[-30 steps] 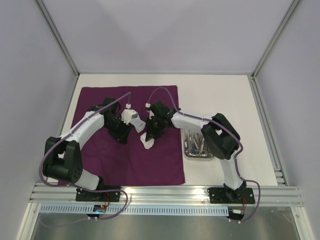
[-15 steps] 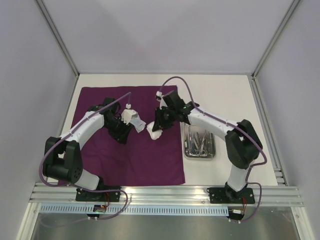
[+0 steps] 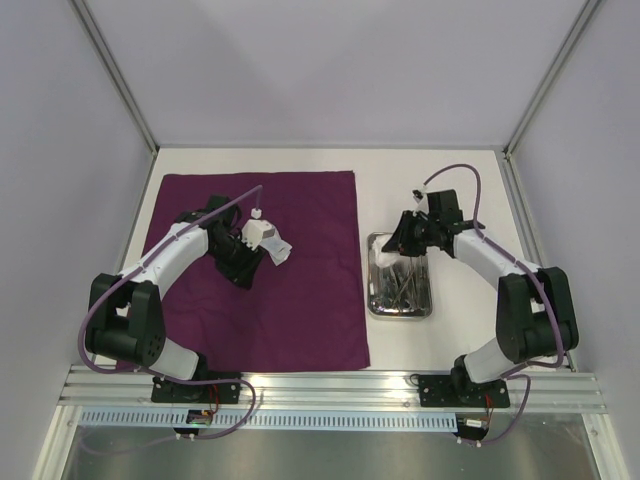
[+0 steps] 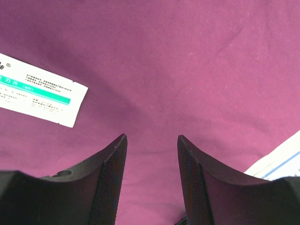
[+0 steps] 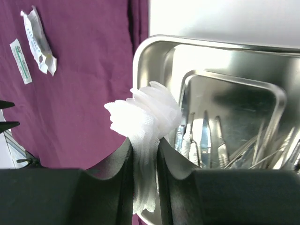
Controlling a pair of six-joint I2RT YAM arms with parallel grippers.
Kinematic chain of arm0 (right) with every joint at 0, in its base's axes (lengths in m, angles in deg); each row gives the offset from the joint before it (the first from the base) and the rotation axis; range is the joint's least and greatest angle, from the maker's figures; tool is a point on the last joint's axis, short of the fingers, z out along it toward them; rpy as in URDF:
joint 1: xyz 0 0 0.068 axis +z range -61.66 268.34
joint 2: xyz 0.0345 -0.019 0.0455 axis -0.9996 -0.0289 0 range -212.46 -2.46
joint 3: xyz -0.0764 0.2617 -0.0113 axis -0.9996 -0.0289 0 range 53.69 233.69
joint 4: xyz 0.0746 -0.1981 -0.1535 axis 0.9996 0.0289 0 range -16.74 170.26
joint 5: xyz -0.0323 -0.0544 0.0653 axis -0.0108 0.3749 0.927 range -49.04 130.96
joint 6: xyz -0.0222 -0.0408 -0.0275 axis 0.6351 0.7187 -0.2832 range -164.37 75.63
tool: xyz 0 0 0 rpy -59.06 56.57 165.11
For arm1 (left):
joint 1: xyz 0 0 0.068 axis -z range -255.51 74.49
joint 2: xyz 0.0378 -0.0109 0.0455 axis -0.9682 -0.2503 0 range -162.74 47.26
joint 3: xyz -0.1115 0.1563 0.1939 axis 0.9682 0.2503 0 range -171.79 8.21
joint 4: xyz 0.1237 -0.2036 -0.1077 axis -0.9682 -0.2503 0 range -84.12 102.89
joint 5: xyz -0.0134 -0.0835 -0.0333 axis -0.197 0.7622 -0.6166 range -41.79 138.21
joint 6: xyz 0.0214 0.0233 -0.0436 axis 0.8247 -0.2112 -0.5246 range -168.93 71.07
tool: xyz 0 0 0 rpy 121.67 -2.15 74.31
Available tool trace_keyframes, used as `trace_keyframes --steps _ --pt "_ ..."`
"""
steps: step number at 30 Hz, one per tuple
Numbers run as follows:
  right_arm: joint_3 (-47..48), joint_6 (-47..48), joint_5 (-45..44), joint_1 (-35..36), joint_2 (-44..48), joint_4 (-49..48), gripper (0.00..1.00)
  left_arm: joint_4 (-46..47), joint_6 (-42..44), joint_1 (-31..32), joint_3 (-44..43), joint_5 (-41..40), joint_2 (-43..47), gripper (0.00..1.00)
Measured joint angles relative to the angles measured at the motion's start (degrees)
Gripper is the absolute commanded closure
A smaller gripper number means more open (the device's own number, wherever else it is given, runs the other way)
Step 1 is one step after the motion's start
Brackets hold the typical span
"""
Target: Prepare the surgical pack
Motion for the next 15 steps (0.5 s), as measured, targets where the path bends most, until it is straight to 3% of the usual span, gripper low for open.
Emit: trace_keyframes --steps 5,15 --pt "-0.92 0.57 2.34 -3.5 -2.84 -3.37 0.99 -0.5 0.0 0.0 -0.02 -0.61 0.0 0.44" --pt "-0.92 -1.18 5.92 -3.56 -10.97 -11.21 0.99 -1.14 -0.04 0.0 -0.92 -1.27 -0.9 0.44"
